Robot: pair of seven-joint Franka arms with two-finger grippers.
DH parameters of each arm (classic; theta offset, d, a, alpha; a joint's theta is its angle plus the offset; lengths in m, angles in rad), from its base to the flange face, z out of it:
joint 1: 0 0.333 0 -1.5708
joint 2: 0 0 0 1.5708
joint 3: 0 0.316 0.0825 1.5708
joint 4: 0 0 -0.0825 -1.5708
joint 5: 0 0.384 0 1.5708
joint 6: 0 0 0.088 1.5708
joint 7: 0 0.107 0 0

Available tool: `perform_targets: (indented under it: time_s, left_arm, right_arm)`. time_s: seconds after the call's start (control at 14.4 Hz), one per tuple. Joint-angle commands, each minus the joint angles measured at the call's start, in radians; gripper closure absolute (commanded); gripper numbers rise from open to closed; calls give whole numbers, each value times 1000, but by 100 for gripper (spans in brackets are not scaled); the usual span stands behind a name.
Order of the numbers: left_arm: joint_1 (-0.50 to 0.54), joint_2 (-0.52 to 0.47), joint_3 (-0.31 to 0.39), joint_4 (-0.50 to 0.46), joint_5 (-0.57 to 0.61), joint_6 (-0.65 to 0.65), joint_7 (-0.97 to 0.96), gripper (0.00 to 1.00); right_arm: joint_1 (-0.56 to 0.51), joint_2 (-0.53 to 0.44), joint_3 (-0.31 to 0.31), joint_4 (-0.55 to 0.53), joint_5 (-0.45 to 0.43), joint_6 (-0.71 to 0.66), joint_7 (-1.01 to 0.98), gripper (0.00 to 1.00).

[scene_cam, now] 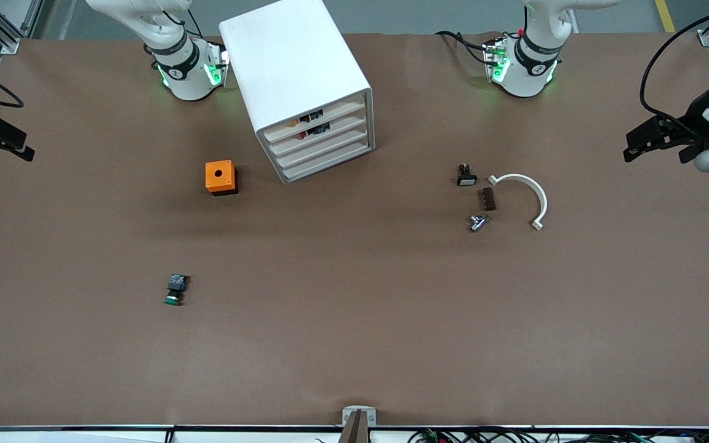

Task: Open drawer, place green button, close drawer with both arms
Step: 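Grasp the green button with the right gripper while the left gripper reaches the cabinet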

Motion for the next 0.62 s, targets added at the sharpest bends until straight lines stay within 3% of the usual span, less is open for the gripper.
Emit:
perform_targets:
  time_s: [0.0, 0.55]
  left_arm:
    - [2, 0, -8, 11, 19, -15, -2, 0]
    - [-2, 63, -11, 4, 17, -16, -7, 0]
  right_arm:
    - [-19, -20, 16, -15, -10, 1, 4, 0]
    - [2, -2, 20, -48, -7, 50, 15, 0]
